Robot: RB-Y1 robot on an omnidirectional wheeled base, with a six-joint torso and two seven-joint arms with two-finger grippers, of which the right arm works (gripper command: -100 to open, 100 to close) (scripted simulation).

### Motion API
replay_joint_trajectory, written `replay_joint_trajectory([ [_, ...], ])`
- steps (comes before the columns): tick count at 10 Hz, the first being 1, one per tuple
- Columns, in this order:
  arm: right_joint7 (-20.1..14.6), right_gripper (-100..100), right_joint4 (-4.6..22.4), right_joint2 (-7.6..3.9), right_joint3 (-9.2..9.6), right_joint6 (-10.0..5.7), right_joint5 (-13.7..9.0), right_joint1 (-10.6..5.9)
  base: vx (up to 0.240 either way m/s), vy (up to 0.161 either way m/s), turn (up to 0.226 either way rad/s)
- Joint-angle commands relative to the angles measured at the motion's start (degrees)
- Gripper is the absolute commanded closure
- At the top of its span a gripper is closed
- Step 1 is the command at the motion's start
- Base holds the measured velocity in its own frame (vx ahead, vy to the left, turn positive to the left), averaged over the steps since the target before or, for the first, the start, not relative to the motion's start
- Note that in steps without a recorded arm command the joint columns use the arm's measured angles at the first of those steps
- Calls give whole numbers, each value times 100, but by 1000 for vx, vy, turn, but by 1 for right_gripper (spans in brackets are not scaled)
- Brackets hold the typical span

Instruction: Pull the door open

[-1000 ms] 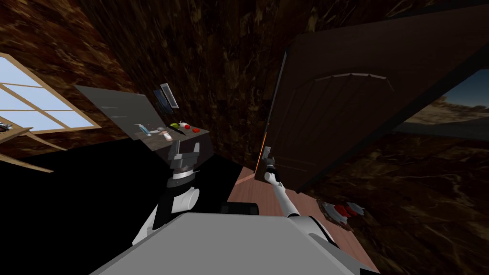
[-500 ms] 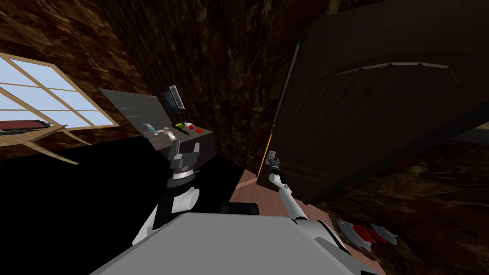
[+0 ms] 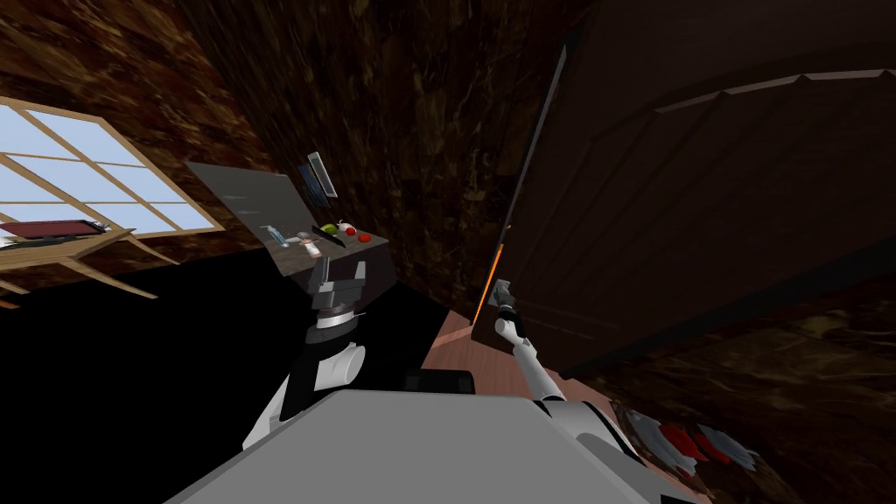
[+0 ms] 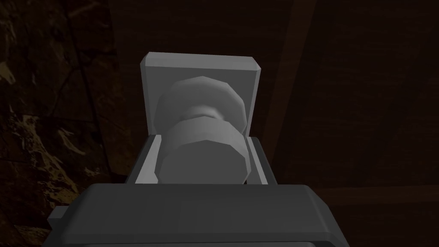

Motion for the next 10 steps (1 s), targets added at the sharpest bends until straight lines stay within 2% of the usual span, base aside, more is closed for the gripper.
replay_joint_trajectory([
  [1,-2,100,-9,15,11,-3,2,-3,-21,3,3],
  [3,-2,100,-9,15,11,-3,2,-3,-5,1,-1],
  [4,-90,100,-161,-55,154,38,29,125,-33,1,-44],
  [6,-213,100,-401,-147,358,70,72,274,-62,-4,-57],
  [7,-213,100,-401,-147,358,70,72,274,-53,-9,-21],
  [10,-457,100,-872,-330,767,134,158,572,-64,-15,-64],
])
